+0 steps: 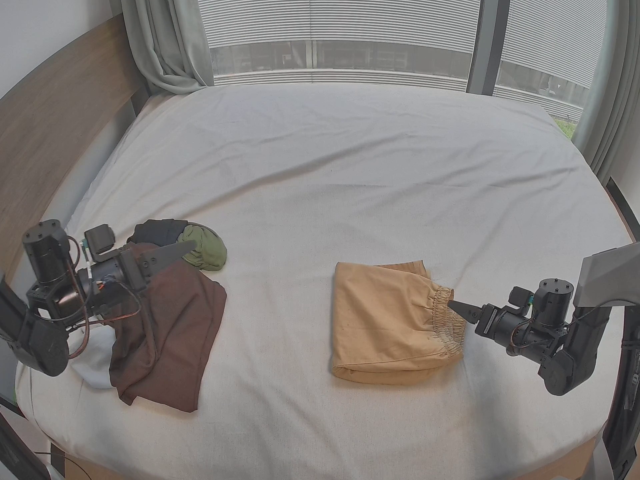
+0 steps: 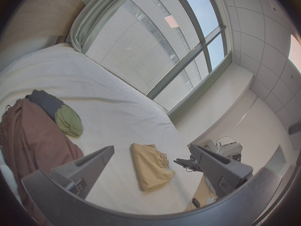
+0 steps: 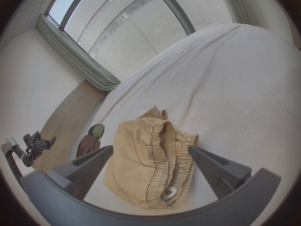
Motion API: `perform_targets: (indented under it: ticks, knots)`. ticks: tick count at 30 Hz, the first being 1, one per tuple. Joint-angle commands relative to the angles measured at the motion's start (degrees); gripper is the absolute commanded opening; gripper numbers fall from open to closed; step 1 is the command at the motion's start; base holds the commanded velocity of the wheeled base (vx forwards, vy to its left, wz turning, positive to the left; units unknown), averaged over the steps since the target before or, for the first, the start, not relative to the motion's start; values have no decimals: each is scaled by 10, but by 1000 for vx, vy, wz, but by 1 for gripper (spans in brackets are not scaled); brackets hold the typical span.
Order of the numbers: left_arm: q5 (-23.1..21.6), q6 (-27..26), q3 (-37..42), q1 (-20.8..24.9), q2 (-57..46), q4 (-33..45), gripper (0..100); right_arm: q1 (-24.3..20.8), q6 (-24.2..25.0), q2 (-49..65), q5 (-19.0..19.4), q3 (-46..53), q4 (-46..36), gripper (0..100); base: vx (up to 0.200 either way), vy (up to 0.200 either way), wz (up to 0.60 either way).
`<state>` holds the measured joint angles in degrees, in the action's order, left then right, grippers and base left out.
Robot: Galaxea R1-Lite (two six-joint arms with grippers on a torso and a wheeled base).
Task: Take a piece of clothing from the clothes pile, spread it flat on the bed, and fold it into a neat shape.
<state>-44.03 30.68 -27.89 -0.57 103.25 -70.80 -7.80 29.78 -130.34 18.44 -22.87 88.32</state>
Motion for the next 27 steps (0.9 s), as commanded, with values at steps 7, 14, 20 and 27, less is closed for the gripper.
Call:
perform_targets:
  ticks: [7, 14, 20, 27]
  knots:
    - [-18, -73, 44, -58, -29, 5, 100, -31, -4, 4, -10, 11, 0, 100, 0, 0, 0]
    - [-7, -199, 85, -57, -15, 1, 100, -34, -5, 21, -10, 17, 0, 100, 0, 0, 0]
    - [15, -390, 124, -72, 35, -23, 100, -34, -6, 40, -10, 26, 0, 100, 0, 0, 0]
    - [13, -452, 168, -77, 112, -163, 100, -27, -15, 33, -10, 38, -7, 100, 0, 0, 0]
